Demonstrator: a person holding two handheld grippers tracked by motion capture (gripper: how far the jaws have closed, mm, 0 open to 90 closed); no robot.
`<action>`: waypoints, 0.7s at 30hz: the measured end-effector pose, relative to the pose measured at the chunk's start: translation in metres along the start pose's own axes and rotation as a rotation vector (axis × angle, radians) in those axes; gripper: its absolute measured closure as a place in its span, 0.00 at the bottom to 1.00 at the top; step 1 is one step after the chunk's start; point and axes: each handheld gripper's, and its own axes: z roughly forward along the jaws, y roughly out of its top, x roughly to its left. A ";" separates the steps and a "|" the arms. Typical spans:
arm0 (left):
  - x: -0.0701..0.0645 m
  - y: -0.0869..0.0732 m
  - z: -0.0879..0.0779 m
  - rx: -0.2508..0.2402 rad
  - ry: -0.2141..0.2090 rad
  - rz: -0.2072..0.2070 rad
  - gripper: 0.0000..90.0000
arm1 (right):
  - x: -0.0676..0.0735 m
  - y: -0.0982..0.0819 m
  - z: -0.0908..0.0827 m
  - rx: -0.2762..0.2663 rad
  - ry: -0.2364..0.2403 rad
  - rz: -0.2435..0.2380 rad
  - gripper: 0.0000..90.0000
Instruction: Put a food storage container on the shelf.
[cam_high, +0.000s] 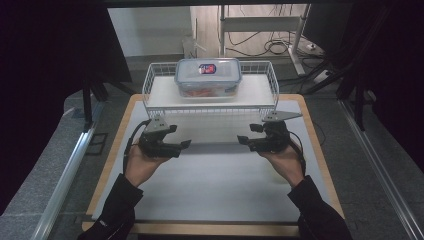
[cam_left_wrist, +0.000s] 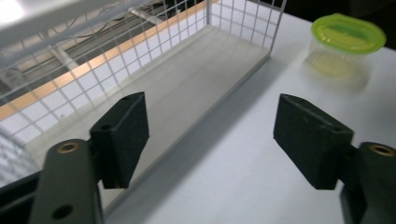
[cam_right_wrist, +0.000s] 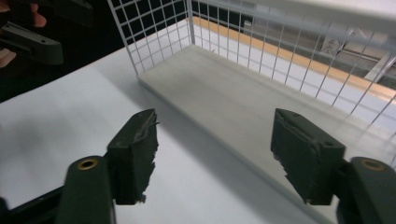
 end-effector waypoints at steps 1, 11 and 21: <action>-0.002 -0.005 0.000 0.004 0.002 0.001 0.26 | 0.001 -0.004 -0.001 0.000 0.000 0.001 0.31; -0.020 -0.042 -0.003 0.040 0.017 -0.002 0.08 | 0.010 -0.046 -0.003 0.049 -0.024 -0.009 0.17; -0.034 -0.078 -0.004 0.049 0.012 0.029 0.02 | 0.028 -0.074 -0.006 0.092 -0.033 -0.050 0.10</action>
